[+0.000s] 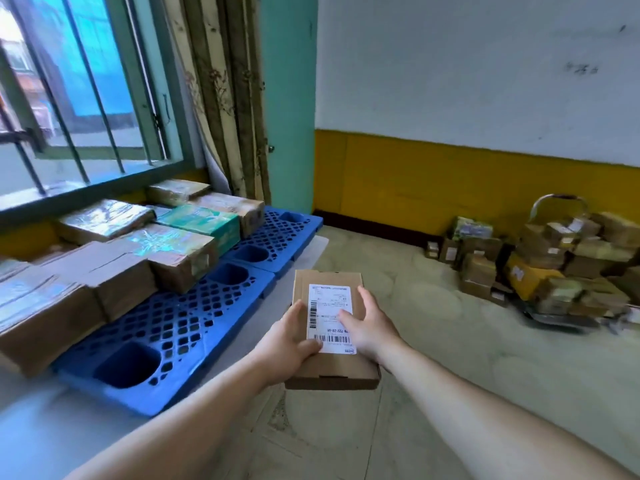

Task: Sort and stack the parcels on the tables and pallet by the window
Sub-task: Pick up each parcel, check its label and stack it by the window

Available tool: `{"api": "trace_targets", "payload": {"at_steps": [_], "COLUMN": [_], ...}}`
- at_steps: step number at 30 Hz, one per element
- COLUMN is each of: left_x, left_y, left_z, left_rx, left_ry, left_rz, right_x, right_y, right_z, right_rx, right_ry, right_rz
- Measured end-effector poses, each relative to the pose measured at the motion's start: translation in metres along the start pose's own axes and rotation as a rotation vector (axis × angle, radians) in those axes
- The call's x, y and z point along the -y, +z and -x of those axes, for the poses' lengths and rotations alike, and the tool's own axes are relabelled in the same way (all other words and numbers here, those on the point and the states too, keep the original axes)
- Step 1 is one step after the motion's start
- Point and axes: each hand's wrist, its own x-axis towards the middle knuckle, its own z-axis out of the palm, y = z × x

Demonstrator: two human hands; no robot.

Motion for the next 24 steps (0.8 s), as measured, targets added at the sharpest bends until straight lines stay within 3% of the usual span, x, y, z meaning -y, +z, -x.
{"api": "trace_targets", "payload": {"at_steps": [8, 15, 24], "left_x": [0.032, 0.104, 0.166], "left_y": [-0.048, -0.105, -0.112], "left_z": [-0.032, 0.01, 0.051], "left_rx": [-0.284, -0.528, -0.656], "left_ry": [-0.225, -0.378, -0.554], "left_rz": [0.109, 0.154, 0.227], "right_x": [0.06, 0.112, 0.141], "right_y": [0.065, 0.182, 0.268], "right_z": [-0.088, -0.082, -0.057], "right_rx": [0.317, 0.567, 0.764], "right_ry": [-0.201, -0.332, -0.526], "right_rz": [0.07, 0.191, 0.498]}}
